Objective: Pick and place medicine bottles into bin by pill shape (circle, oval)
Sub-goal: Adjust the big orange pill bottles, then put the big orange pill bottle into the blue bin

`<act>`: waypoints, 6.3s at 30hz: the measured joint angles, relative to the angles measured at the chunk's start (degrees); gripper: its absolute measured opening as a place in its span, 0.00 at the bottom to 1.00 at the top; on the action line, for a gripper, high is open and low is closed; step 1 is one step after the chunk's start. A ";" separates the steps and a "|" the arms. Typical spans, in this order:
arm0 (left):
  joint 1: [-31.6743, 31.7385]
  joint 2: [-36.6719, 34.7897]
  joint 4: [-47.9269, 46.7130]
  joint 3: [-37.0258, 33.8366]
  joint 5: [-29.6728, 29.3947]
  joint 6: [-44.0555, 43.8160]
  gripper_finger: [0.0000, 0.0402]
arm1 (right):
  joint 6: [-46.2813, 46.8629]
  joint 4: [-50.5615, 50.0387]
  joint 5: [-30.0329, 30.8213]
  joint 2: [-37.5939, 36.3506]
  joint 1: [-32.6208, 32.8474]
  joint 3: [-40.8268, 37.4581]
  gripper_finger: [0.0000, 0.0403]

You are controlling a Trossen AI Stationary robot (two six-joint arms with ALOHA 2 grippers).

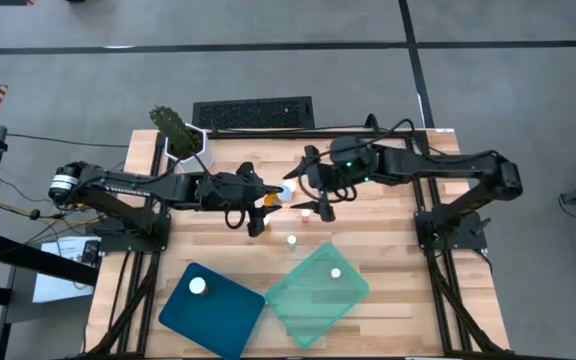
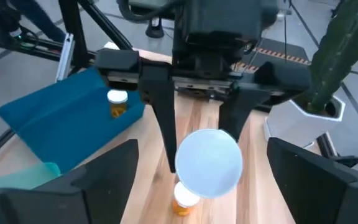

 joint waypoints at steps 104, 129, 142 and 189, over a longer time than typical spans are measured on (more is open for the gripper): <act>-0.04 -21.49 -33.34 -0.01 -12.40 -22.78 0.73 | -6.87 -14.47 1.70 48.08 8.51 30.22 0.56; -0.04 -21.58 -34.78 0.00 -10.72 -25.14 0.73 | -7.96 -28.74 1.40 26.26 5.76 30.23 0.82; -8.70 -0.99 -27.64 -1.52 -0.63 -24.18 0.73 | 1.66 -49.09 1.65 -6.95 -1.09 30.23 0.81; -12.13 21.05 -18.50 -0.74 1.68 -13.47 0.49 | 14.62 -54.72 8.76 -23.69 -2.02 30.14 0.81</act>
